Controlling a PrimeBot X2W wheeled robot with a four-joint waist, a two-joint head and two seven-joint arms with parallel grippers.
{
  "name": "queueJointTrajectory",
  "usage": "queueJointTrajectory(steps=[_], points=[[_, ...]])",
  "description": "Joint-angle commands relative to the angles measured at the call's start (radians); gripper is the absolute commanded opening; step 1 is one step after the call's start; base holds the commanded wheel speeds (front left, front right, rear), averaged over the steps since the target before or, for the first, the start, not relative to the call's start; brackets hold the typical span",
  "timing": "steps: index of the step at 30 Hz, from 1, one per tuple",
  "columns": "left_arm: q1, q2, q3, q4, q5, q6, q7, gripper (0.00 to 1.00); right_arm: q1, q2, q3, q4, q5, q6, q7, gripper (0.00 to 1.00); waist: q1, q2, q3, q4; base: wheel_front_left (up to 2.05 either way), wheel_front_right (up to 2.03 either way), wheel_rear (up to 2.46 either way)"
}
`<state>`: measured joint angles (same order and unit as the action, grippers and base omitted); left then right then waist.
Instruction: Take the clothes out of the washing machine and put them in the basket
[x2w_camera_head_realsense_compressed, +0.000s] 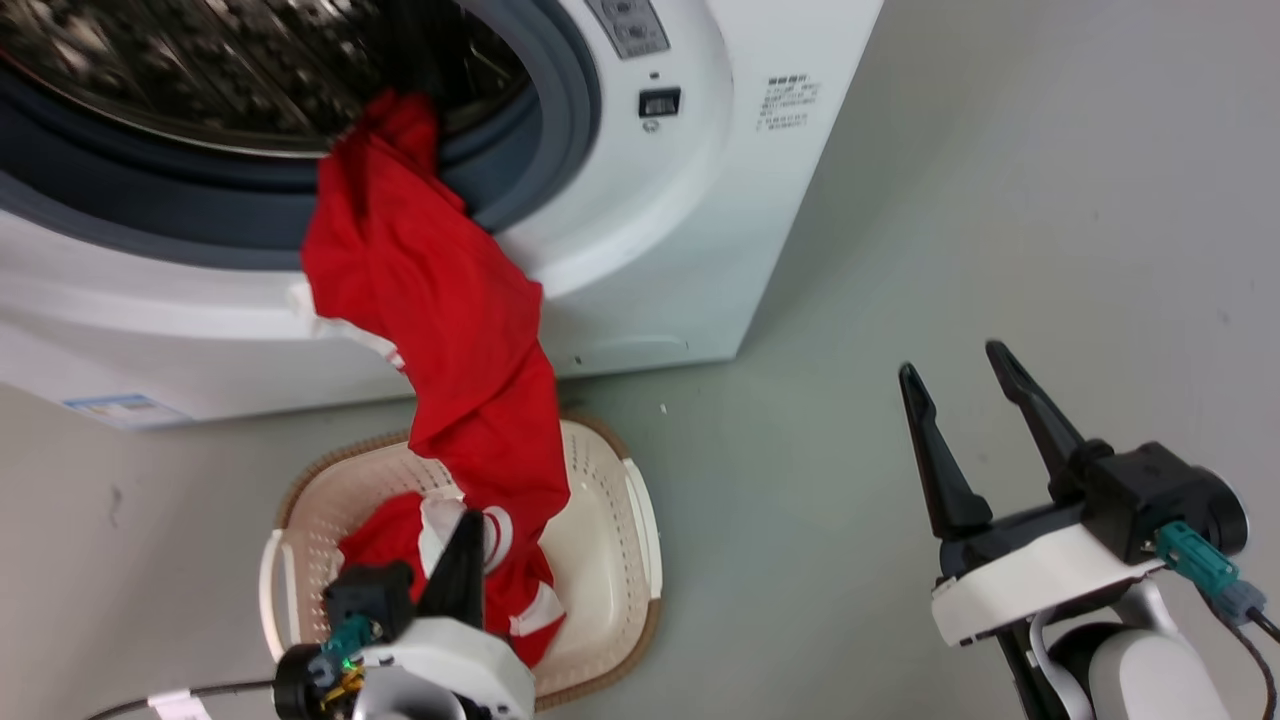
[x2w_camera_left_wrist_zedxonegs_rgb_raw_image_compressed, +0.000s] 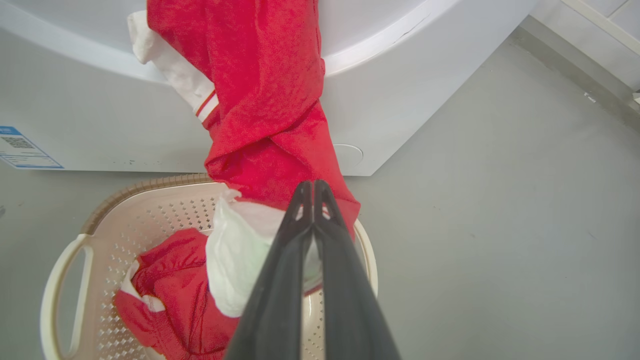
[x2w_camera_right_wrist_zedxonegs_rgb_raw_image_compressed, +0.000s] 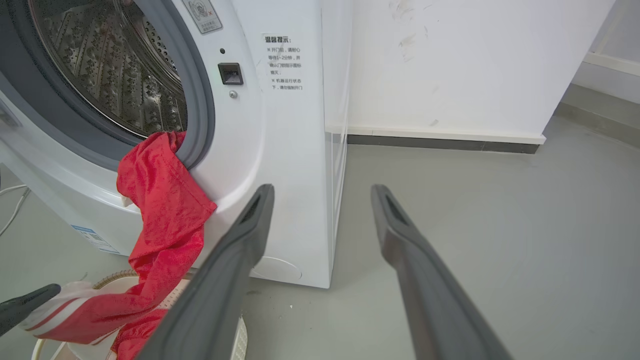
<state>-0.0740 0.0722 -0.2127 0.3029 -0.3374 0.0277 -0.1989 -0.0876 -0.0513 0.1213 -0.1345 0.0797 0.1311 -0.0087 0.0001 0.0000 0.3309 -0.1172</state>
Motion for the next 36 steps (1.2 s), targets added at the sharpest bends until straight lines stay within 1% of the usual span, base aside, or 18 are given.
queueJointTrajectory(steps=[1,4,9,19,20,25,26,27,28,29,33,36], points=[[-0.045,0.000,0.014,0.042,0.001,0.003,-0.023,0.00,-0.024,0.002,0.007,-0.004,0.005,-0.001,-0.009,1.00,-0.0001,0.0000,0.066,-0.021,0.00,0.00,0.00],[-0.123,0.010,0.042,0.130,0.003,-0.001,-0.051,0.00,-0.058,0.002,0.013,0.001,0.008,-0.001,-0.020,1.00,-0.0001,0.0000,0.125,-0.037,0.00,0.00,0.00],[-0.263,0.046,0.097,0.280,-0.001,-0.016,-0.065,0.00,-0.108,0.002,0.036,0.018,0.019,-0.001,-0.043,1.00,-0.0001,0.0000,0.210,-0.074,0.00,0.00,0.00],[-0.474,0.130,0.176,0.522,0.000,-0.034,-0.066,0.00,-0.181,0.002,0.076,0.064,0.054,-0.001,-0.105,1.00,-0.0001,0.0000,0.324,-0.149,0.00,0.00,0.00],[-0.528,0.149,0.193,0.584,0.000,-0.037,-0.066,0.00,-0.200,0.002,0.090,0.079,0.066,-0.001,-0.122,1.00,-0.0001,0.0000,0.349,-0.167,0.00,0.00,0.00],[-0.591,0.169,0.218,0.662,-0.011,-0.045,-0.066,0.00,-0.222,0.002,0.105,0.104,0.078,-0.001,-0.144,1.00,-0.0001,0.0000,0.369,-0.184,0.00,0.00,0.00],[-0.599,0.171,0.220,0.674,-0.011,-0.053,-0.066,0.05,-0.227,0.002,0.106,0.108,0.080,-0.001,-0.148,1.00,-0.0001,0.0000,0.370,-0.186,0.00,0.00,0.00],[-0.606,0.174,0.222,0.685,-0.011,-0.055,-0.066,0.34,-0.230,0.002,0.107,0.113,0.081,-0.001,-0.151,1.00,-0.0001,0.0000,0.371,-0.188,0.00,0.00,0.00],[-0.613,0.176,0.228,0.691,-0.015,-0.060,-0.066,0.77,-0.232,0.002,0.106,0.118,0.081,-0.001,-0.153,1.00,-0.0001,0.0000,0.370,-0.188,0.00,0.00,0.00],[-0.617,0.178,0.233,0.697,-0.018,-0.063,-0.066,1.00,-0.231,0.002,0.106,0.122,0.082,-0.001,-0.154,1.00,-0.0001,0.0000,0.370,-0.188,0.00,0.00,0.00],[-0.613,0.175,0.247,0.694,-0.013,-0.071,-0.066,1.00,-0.225,0.002,0.099,0.138,0.078,-0.001,-0.160,1.00,-0.0001,0.0000,0.348,-0.181,0.00,0.00,0.00],[-0.579,0.164,0.257,0.668,-0.001,-0.073,-0.066,1.00,-0.212,0.002,0.089,0.150,0.070,-0.001,-0.158,1.00,-0.0001,0.0000,0.309,-0.169,0.00,0.00,0.00]])
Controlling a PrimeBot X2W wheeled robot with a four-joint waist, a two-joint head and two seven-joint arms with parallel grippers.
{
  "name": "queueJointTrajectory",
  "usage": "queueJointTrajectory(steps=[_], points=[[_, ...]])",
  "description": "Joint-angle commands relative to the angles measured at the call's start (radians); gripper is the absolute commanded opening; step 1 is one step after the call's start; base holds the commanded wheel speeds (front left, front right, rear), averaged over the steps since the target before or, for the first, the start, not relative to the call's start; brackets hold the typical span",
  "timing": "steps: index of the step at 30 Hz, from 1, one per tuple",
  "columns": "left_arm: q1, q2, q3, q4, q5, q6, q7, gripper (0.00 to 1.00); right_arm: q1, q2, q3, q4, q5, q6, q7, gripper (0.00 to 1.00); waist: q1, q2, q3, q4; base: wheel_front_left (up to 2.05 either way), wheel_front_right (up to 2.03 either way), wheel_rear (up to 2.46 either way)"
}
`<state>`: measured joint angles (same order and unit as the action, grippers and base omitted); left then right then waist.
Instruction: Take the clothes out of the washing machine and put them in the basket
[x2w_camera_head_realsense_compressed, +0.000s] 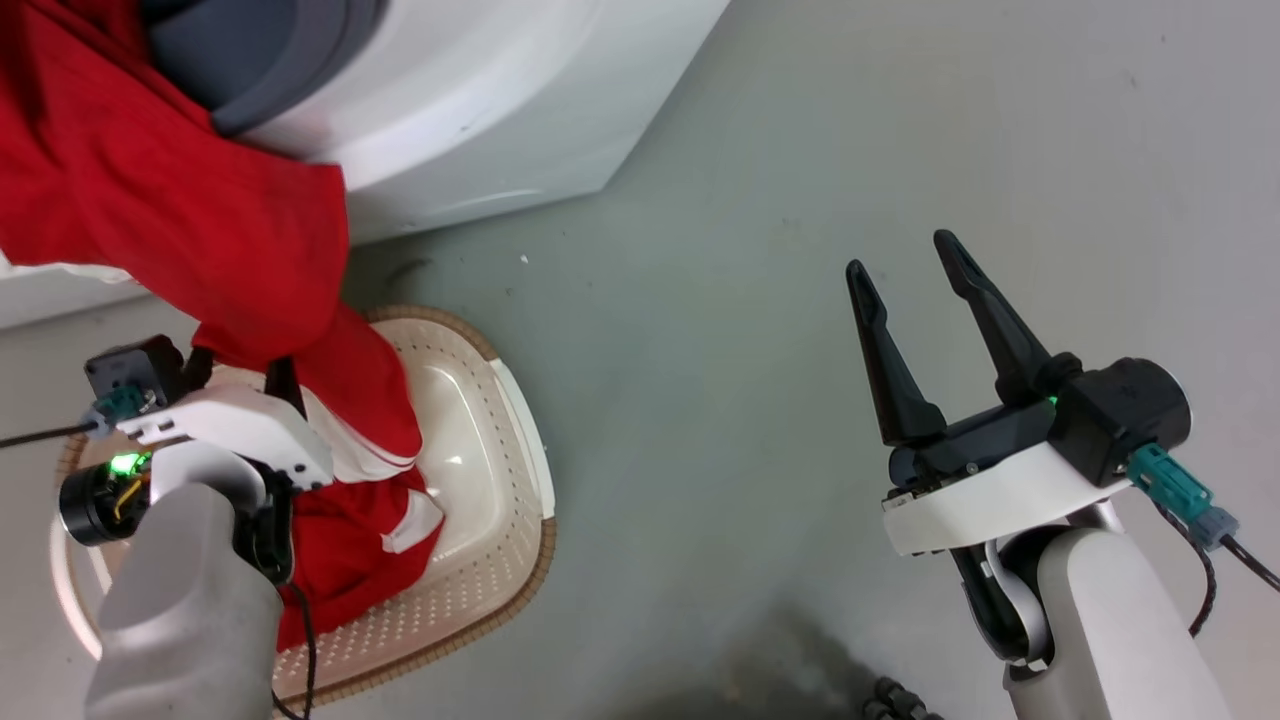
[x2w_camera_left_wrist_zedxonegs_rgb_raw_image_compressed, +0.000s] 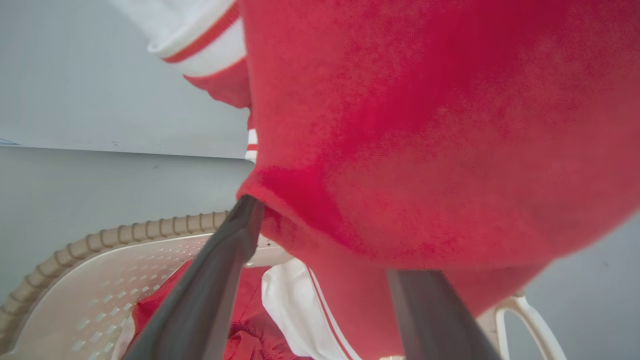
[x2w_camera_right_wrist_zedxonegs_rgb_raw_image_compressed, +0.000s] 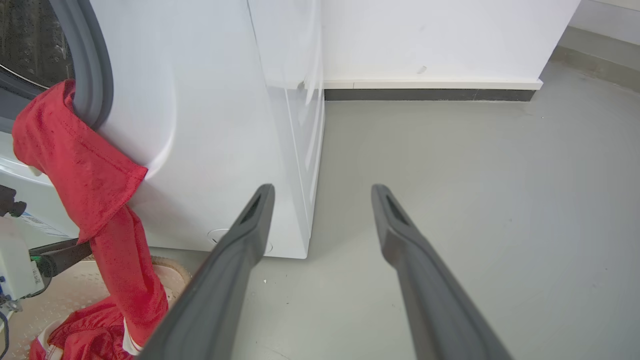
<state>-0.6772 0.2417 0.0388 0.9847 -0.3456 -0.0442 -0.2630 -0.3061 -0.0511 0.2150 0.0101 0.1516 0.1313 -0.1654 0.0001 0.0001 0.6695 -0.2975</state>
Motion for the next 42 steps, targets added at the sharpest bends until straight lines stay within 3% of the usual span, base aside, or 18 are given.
queueJointTrajectory(steps=[1,13,19,32,42], points=[[0.064,-0.028,0.016,-0.057,0.023,-0.005,-0.002,1.00,0.023,0.002,-0.018,0.010,-0.013,-0.001,0.002,1.00,-0.0001,-0.0001,-0.081,0.026,0.00,0.00,0.00],[0.203,-0.109,0.059,-0.248,0.101,-0.009,-0.002,1.00,0.104,0.002,-0.056,-0.018,-0.037,-0.001,0.052,1.00,-0.0001,-0.0001,-0.246,0.083,0.00,0.00,0.00],[0.186,-0.113,0.061,-0.241,0.127,-0.027,-0.002,1.00,0.145,0.002,-0.056,-0.036,-0.043,-0.001,0.077,1.00,-0.0001,-0.0001,-0.303,0.093,0.00,0.00,0.00],[-0.022,-0.006,0.044,0.038,0.108,-0.065,0.060,1.00,0.154,0.002,-0.024,-0.053,-0.018,-0.001,0.075,1.00,-0.0001,-0.0001,-0.272,0.016,0.00,0.00,0.00],[-0.157,0.079,0.047,0.146,0.099,-0.054,0.076,1.00,0.124,0.002,-0.010,-0.011,0.015,-0.001,0.036,1.00,-0.0001,-0.0001,-0.219,-0.038,0.00,0.00,0.00]])
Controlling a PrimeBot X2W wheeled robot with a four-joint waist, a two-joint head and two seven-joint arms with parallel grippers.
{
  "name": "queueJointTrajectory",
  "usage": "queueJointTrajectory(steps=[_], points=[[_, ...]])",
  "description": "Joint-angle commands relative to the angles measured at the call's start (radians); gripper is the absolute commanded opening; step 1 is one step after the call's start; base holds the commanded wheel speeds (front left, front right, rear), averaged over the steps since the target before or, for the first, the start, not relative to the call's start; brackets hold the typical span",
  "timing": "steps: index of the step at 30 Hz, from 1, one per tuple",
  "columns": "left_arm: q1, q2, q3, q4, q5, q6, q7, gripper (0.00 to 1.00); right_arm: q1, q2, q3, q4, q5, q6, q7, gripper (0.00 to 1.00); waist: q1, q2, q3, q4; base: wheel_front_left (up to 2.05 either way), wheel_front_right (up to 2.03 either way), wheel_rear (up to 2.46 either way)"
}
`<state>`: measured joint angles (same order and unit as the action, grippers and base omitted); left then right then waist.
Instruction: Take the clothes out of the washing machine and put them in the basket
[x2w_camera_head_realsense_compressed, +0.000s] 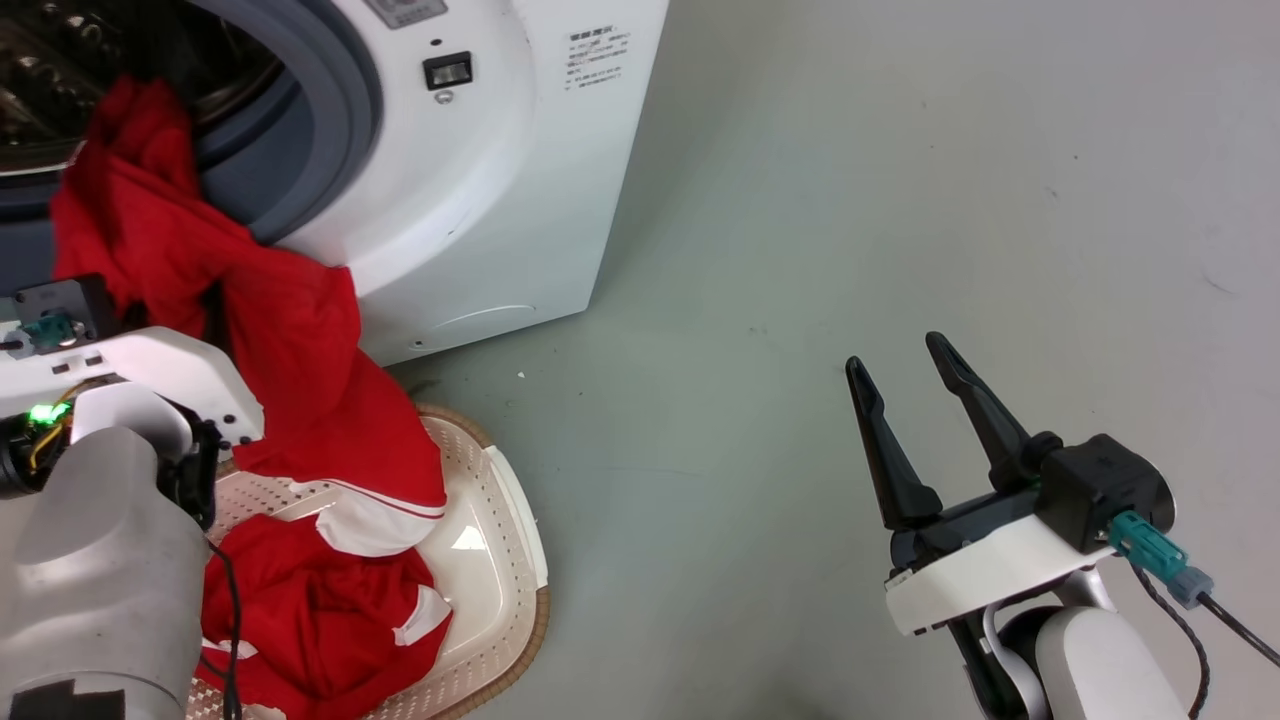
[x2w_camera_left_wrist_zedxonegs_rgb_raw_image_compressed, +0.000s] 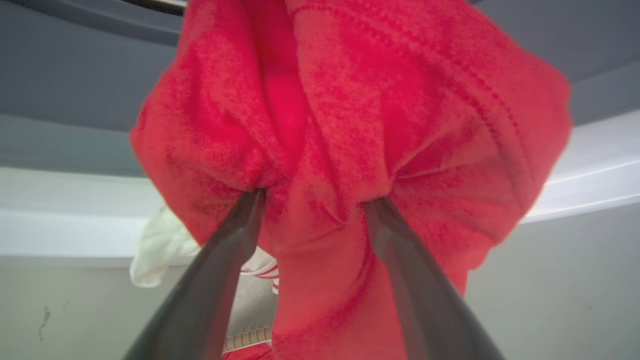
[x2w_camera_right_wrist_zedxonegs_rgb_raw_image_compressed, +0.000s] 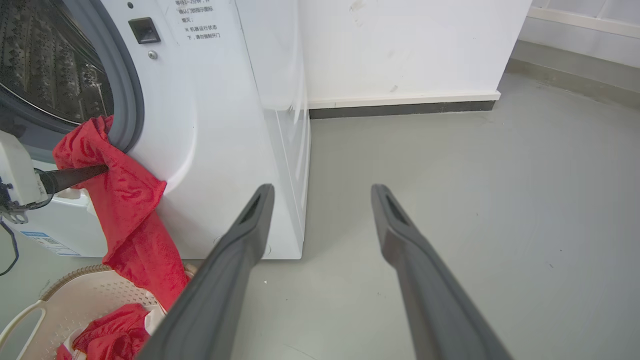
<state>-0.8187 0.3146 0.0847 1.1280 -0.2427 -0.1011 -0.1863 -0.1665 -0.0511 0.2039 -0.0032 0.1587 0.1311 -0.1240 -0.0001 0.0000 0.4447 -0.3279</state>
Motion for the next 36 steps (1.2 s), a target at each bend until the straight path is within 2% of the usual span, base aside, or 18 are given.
queueJointTrajectory(steps=[1,5,6,8,16,21,28,36], points=[[-0.024,0.013,0.000,0.011,-0.004,0.003,0.000,1.00,-0.018,0.002,0.002,0.005,0.011,-0.001,-0.009,1.00,0.0001,0.0000,0.009,-0.010,0.00,0.00,0.00],[-0.057,0.030,-0.004,0.032,-0.005,0.008,-0.014,1.00,-0.024,0.002,0.003,0.021,0.016,-0.001,-0.019,1.00,0.0001,0.0000,0.014,-0.016,0.00,0.00,0.00],[-0.062,0.033,-0.004,0.034,-0.005,0.012,-0.022,0.71,-0.025,0.002,0.003,0.025,0.017,-0.001,-0.022,1.00,0.0001,0.0000,0.014,-0.017,0.00,0.00,0.00],[-0.070,0.033,-0.009,0.039,-0.005,0.008,-0.034,0.00,-0.033,0.002,-0.002,0.028,0.016,-0.001,-0.025,1.00,0.0001,0.0000,0.013,-0.015,0.00,0.00,0.00],[-0.037,0.016,-0.022,0.029,-0.011,-0.001,-0.077,0.00,-0.028,0.002,-0.023,0.043,0.005,-0.001,-0.022,1.00,0.0001,0.0000,-0.032,0.012,0.00,0.00,0.00],[0.040,-0.021,-0.019,0.005,-0.023,-0.004,-0.079,0.00,-0.002,0.002,-0.037,0.040,-0.003,-0.001,-0.011,1.00,0.0001,0.0000,-0.095,0.037,0.00,0.00,0.00],[0.185,-0.077,-0.011,-0.162,-0.012,0.005,-0.080,0.00,0.039,0.002,-0.058,0.014,-0.019,-0.001,0.018,1.00,0.0001,0.0000,-0.182,0.080,0.00,0.00,0.00],[0.370,-0.167,-0.044,-0.322,0.010,0.003,-0.079,0.00,0.095,0.002,-0.084,-0.022,-0.040,-0.001,0.052,1.00,0.0001,0.0000,-0.253,0.135,0.00,0.00,0.00]])
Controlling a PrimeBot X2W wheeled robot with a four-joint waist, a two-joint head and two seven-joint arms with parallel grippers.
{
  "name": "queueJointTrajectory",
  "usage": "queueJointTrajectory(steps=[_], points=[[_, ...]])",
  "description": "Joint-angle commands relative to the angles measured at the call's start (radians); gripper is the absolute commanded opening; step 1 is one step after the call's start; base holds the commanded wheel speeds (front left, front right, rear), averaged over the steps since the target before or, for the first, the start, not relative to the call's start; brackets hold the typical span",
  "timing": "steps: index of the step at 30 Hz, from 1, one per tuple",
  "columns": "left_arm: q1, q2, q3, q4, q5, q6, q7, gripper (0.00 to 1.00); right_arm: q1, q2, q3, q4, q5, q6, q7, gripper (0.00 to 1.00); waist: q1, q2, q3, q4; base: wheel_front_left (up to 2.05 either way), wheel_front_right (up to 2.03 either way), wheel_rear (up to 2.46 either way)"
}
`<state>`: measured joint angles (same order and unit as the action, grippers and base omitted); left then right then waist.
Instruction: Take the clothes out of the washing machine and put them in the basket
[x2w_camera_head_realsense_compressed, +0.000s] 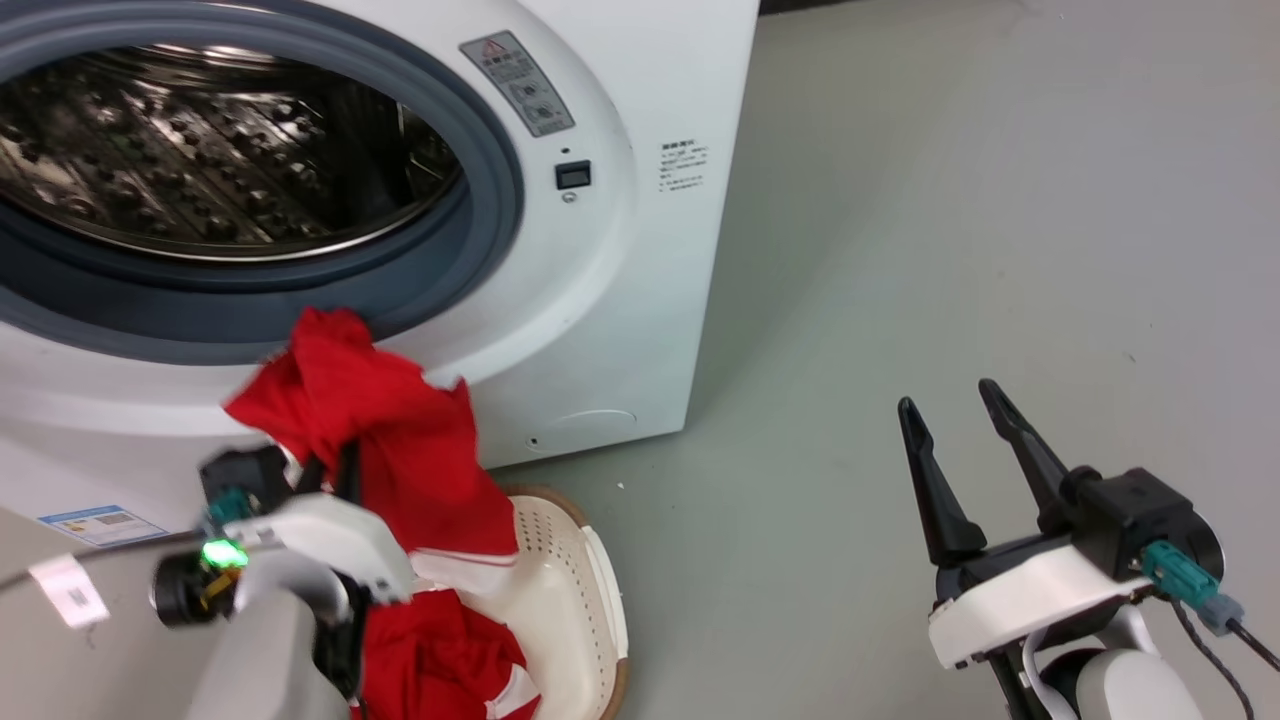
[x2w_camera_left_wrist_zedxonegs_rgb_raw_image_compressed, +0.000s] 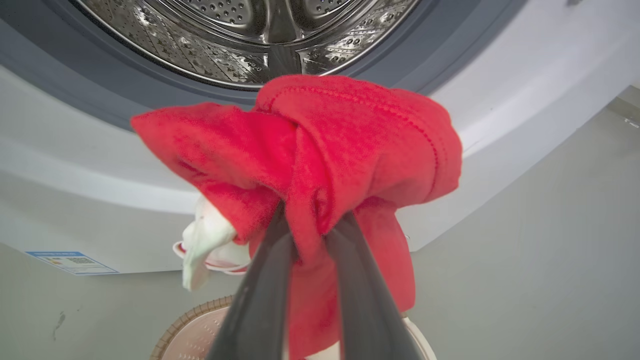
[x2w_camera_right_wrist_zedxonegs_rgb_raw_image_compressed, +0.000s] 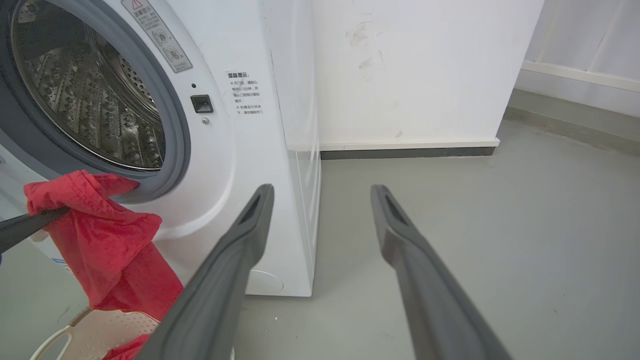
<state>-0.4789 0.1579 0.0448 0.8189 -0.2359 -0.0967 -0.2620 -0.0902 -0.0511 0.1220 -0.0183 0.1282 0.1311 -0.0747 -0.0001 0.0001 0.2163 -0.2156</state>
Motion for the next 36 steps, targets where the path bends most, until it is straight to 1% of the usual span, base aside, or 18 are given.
queueJointTrajectory(steps=[1,5,11,14,18,22,24,29,36], points=[[0.057,-0.020,-0.009,-0.024,0.003,-0.003,-0.003,0.00,0.024,0.002,-0.005,-0.012,-0.010,-0.001,0.008,1.00,0.0001,-0.0001,-0.030,0.027,0.00,0.00,0.00],[0.146,-0.053,-0.022,-0.049,-0.007,0.000,-0.003,0.00,0.036,0.002,-0.008,-0.035,-0.018,-0.001,0.021,1.00,0.0001,-0.0001,-0.033,0.045,0.00,0.00,0.00],[0.219,-0.082,-0.048,-0.018,-0.024,0.010,0.007,0.00,0.018,0.002,0.006,-0.071,-0.028,-0.001,0.039,1.00,0.0001,-0.0001,0.020,0.055,0.00,0.00,0.00],[0.214,-0.090,-0.055,0.018,-0.033,0.017,0.009,0.00,0.000,0.002,0.009,-0.084,-0.030,-0.001,0.043,1.00,0.0001,-0.0001,0.069,0.054,0.00,0.00,0.00],[0.164,-0.092,-0.057,0.073,-0.042,0.026,0.007,0.00,-0.031,0.002,0.021,-0.100,-0.031,-0.001,0.040,1.00,0.0001,-0.0001,0.162,0.040,0.00,0.00,0.00],[0.097,-0.075,-0.052,0.134,-0.049,0.031,0.004,0.00,-0.073,0.002,0.035,-0.108,-0.024,-0.001,0.030,1.00,0.0001,-0.0001,0.267,0.012,0.00,0.00,0.00],[0.080,-0.072,-0.051,0.150,-0.050,0.030,0.004,0.00,-0.083,0.002,0.036,-0.104,-0.021,-0.001,0.025,1.00,0.0001,-0.0001,0.286,0.007,0.00,0.00,0.00],[-0.016,-0.039,-0.028,0.226,-0.069,0.037,0.003,0.00,-0.135,0.002,0.057,-0.091,-0.010,-0.001,0.004,1.00,0.0001,-0.0001,0.404,-0.030,0.00,0.00,0.00],[-0.136,0.017,-0.025,0.324,-0.072,0.040,0.010,0.00,-0.197,0.002,0.093,-0.055,0.011,-0.001,-0.036,1.00,0.0001,-0.0001,0.502,-0.076,0.00,0.00,0.00]])
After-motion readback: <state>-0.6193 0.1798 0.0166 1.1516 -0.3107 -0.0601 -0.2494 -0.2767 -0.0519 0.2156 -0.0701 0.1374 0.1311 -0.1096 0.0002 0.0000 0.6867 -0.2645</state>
